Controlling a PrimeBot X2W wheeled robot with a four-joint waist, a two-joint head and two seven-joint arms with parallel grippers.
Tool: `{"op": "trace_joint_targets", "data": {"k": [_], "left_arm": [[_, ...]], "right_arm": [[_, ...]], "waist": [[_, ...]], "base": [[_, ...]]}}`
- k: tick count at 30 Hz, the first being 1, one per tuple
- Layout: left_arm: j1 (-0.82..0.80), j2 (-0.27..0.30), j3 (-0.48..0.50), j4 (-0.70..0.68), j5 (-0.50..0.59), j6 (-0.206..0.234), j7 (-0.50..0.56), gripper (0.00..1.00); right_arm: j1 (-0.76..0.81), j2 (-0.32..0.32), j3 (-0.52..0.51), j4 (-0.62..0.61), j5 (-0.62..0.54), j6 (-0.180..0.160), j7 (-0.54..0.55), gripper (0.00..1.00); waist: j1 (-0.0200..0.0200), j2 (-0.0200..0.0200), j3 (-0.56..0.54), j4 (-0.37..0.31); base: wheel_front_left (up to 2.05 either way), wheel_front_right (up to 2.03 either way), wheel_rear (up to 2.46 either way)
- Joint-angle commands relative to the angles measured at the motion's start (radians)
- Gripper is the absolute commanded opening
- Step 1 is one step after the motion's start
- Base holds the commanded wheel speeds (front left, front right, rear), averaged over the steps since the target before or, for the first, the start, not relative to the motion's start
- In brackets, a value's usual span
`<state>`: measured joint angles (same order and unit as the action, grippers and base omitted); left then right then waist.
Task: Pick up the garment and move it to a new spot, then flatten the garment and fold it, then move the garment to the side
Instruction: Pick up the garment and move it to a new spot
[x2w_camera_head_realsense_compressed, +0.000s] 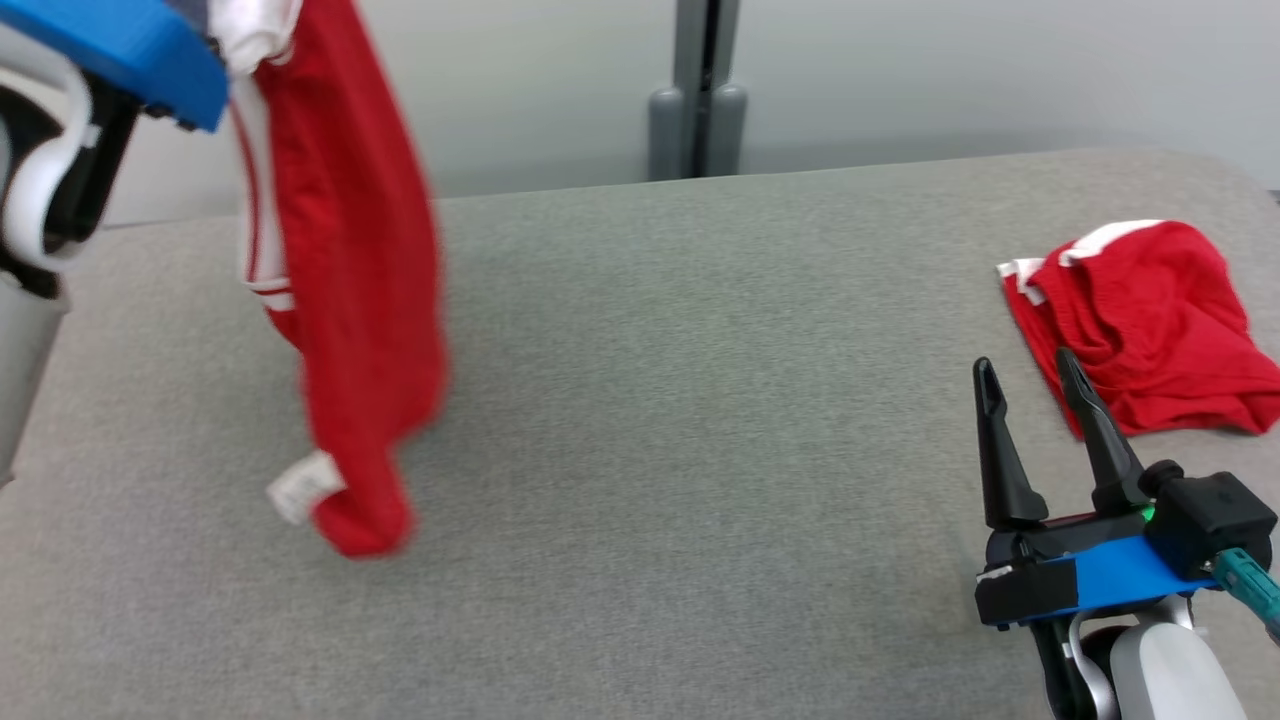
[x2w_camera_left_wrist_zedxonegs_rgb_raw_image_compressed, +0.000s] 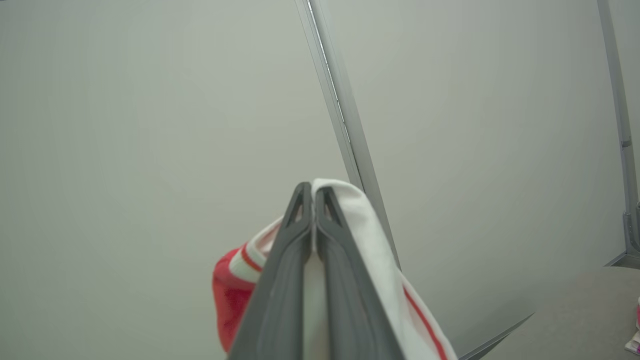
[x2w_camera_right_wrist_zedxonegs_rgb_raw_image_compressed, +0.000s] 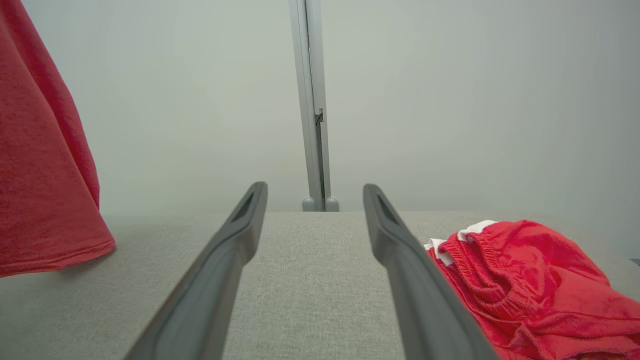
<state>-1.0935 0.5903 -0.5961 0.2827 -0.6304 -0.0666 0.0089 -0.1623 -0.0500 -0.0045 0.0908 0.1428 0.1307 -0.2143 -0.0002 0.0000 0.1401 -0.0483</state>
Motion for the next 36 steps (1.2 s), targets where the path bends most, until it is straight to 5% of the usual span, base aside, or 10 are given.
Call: {"op": "trace_joint_targets", "data": {"k": [1,13,21,28,29,31,32,36], "left_arm": [[-0.019,-0.007,-0.001,-0.010,0.005,0.009,0.005,0.00],[0.159,-0.081,0.001,-0.095,-0.072,0.137,0.027,0.00],[0.450,-0.076,0.029,0.105,-0.152,0.176,-0.094,0.00],[0.526,-0.113,0.049,0.290,-0.179,0.163,-0.199,0.00],[0.528,-0.122,0.050,0.308,-0.179,0.157,-0.210,0.06],[0.526,-0.136,0.049,0.337,-0.177,0.146,-0.229,0.62],[0.524,-0.143,0.049,0.350,-0.175,0.140,-0.236,1.00],[0.516,-0.168,0.047,0.369,-0.150,0.126,-0.263,1.00]], "right_arm": [[0.007,-0.001,-0.004,0.005,0.002,0.000,-0.006,1.00],[-0.027,-0.001,-0.053,0.047,0.009,0.000,-0.037,1.00],[-0.057,-0.001,-0.037,0.069,0.008,0.000,-0.046,1.00],[-0.075,-0.001,-0.040,0.078,-0.011,0.000,-0.048,1.00],[-0.077,-0.001,-0.039,0.080,-0.013,0.000,-0.049,1.00],[-0.077,-0.001,-0.037,0.084,-0.016,0.000,-0.049,1.00],[-0.077,-0.001,-0.035,0.087,-0.018,0.000,-0.050,1.00],[-0.081,-0.001,-0.028,0.096,-0.021,0.000,-0.050,1.00]], "waist": [[0.0002,0.0000,-0.024,-0.029],[0.0002,0.0000,0.028,-0.046],[0.0002,0.0000,0.082,-0.029],[0.0002,0.0000,0.122,-0.017],[0.0002,0.0000,0.125,-0.015],[0.0002,0.0000,0.128,-0.010],[0.0002,0.0000,0.129,-0.008],[0.0002,0.0000,0.120,0.002]], "base": [[0.00,0.00,0.00],[0.00,0.00,0.00],[0.00,0.00,0.00],[0.00,0.00,0.00],[0.00,0.00,0.00],[0.00,0.00,0.00],[0.00,0.00,0.00],[0.00,0.00,0.00]]}}
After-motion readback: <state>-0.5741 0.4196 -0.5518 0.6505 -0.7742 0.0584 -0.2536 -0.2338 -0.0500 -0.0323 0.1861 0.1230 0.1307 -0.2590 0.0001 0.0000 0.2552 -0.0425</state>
